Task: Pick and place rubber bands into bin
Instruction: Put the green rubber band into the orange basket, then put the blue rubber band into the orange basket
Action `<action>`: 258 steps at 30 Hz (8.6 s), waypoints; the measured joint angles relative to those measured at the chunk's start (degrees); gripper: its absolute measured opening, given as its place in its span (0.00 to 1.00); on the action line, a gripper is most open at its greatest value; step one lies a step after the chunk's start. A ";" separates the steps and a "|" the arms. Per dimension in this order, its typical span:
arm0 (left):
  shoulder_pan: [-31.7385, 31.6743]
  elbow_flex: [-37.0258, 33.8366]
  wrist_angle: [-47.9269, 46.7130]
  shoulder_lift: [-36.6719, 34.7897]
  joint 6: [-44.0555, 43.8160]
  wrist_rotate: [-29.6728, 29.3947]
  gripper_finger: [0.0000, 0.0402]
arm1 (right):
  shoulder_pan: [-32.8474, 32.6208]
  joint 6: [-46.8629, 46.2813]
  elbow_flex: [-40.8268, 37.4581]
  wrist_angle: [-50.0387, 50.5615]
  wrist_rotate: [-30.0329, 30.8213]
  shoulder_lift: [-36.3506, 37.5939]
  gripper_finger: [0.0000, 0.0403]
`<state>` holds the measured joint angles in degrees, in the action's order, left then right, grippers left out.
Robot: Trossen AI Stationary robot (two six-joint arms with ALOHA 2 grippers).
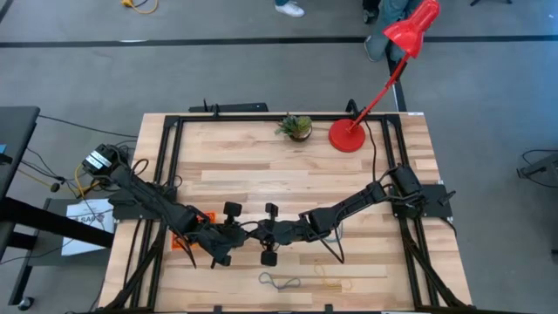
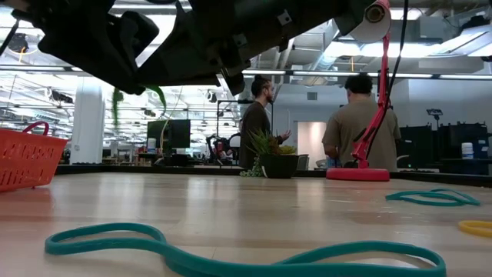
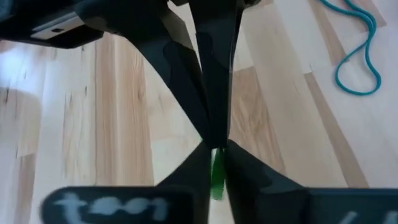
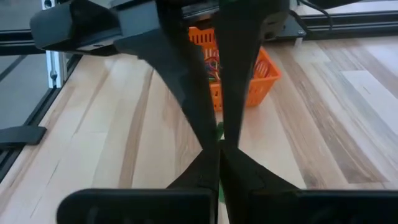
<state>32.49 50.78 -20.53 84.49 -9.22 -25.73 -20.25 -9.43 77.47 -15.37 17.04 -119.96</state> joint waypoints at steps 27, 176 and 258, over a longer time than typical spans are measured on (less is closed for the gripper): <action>4.81 7.22 -29.02 0.00 -16.36 6.33 0.00 | 0.41 -4.99 0.04 9.74 -0.52 0.09 0.28; -3.30 4.13 5.35 0.00 -4.85 -1.98 0.39 | -3.97 -4.01 5.66 29.70 11.37 8.13 0.01; -5.75 4.13 1.52 -0.02 -4.00 1.43 0.16 | -1.46 -10.08 1.38 18.55 -0.39 -7.22 0.13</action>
<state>26.74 54.92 -19.01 84.47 -13.22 -24.29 -21.71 -19.51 78.85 3.18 16.65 -127.18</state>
